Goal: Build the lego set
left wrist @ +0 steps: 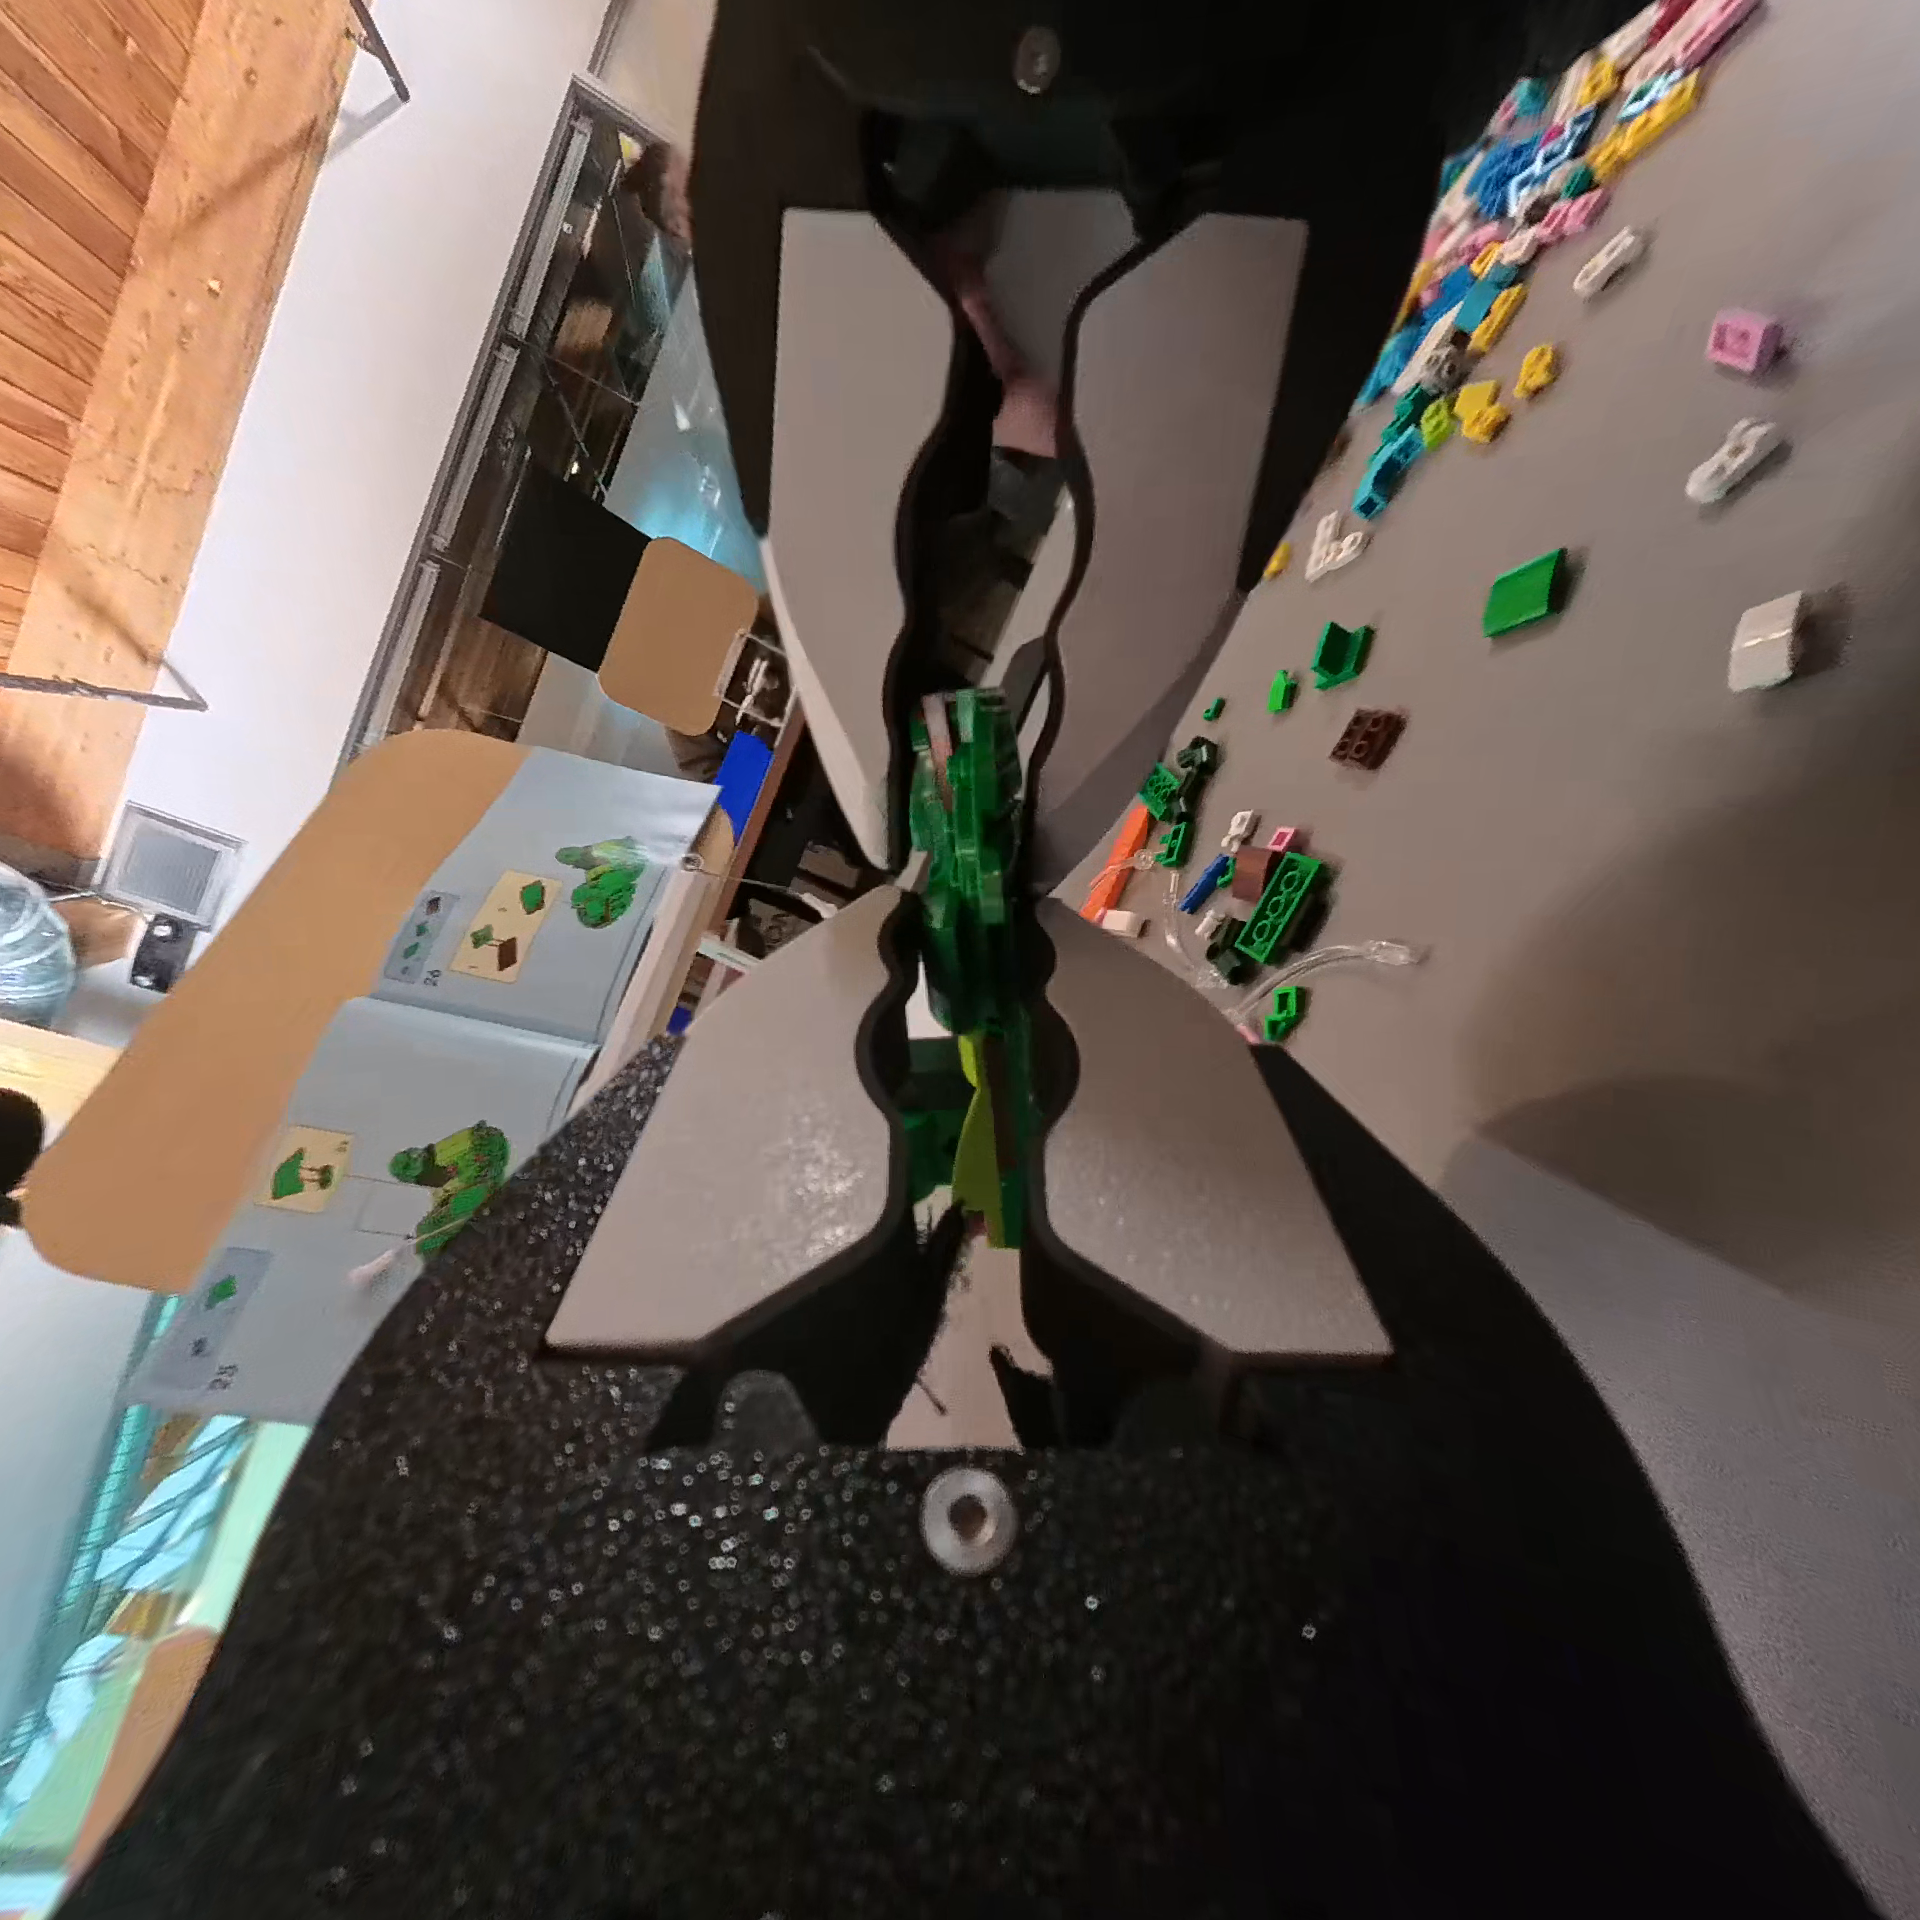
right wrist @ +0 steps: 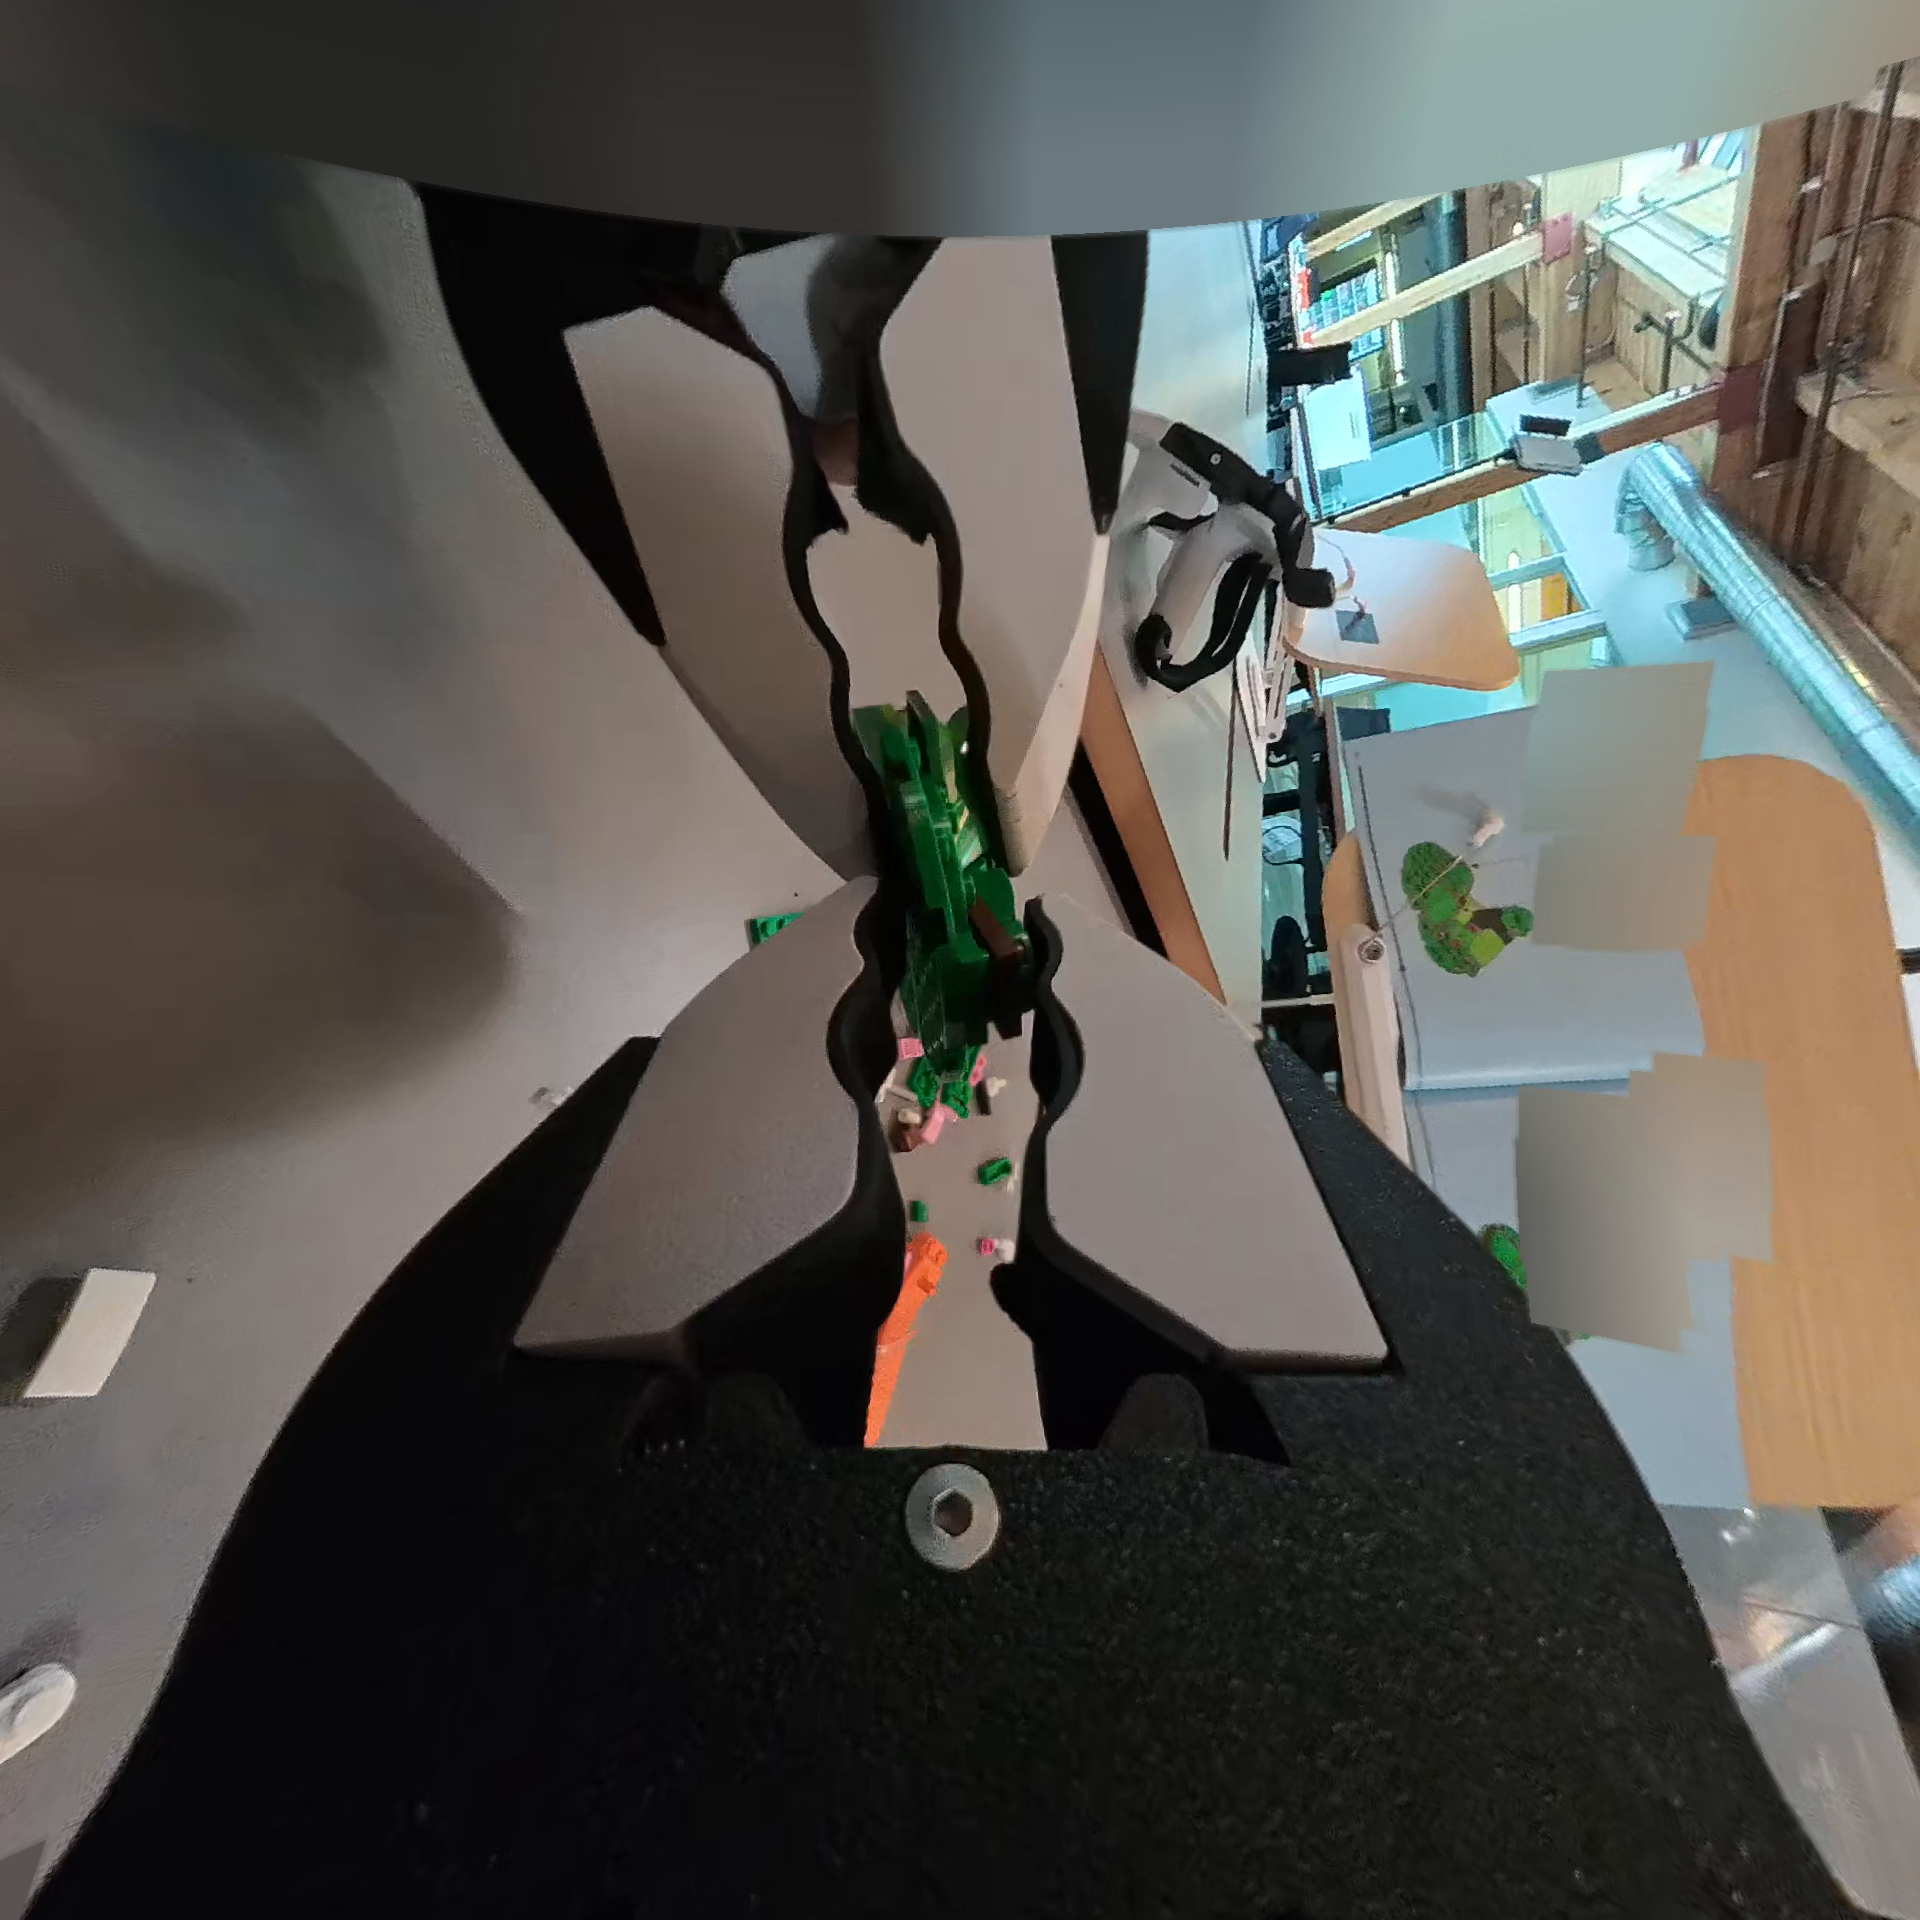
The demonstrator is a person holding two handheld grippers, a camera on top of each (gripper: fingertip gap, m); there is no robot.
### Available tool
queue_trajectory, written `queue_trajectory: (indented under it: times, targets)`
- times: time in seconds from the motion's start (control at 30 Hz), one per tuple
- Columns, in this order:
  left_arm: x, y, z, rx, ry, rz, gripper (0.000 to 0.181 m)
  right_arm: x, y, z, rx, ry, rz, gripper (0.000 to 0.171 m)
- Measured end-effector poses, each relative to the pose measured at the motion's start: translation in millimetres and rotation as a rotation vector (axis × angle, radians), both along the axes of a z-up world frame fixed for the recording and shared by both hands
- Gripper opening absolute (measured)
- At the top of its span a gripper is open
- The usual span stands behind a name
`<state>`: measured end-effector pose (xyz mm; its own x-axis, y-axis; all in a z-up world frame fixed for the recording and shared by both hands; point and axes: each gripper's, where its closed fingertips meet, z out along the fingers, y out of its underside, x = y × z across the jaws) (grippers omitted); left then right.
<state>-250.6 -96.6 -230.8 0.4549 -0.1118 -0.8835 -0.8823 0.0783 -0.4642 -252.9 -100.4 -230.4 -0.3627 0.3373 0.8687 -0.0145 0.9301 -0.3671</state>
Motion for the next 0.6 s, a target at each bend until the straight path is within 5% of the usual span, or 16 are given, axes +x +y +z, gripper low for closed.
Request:
queue_trajectory:
  times: [0.33, 0.6]
  targets:
    - [1.2, -2.3, 0.1, -0.033, -0.006, -0.011, 0.017, 2.0, -1.5, -2.5, 0.086, -0.005, -0.015, 0.017]
    - [7.7, -6.8, 4.2, -0.018, -0.095, -0.101, 0.017, 10.3, -11.9, 11.3, -0.205, -0.045, 0.101, 0.026]
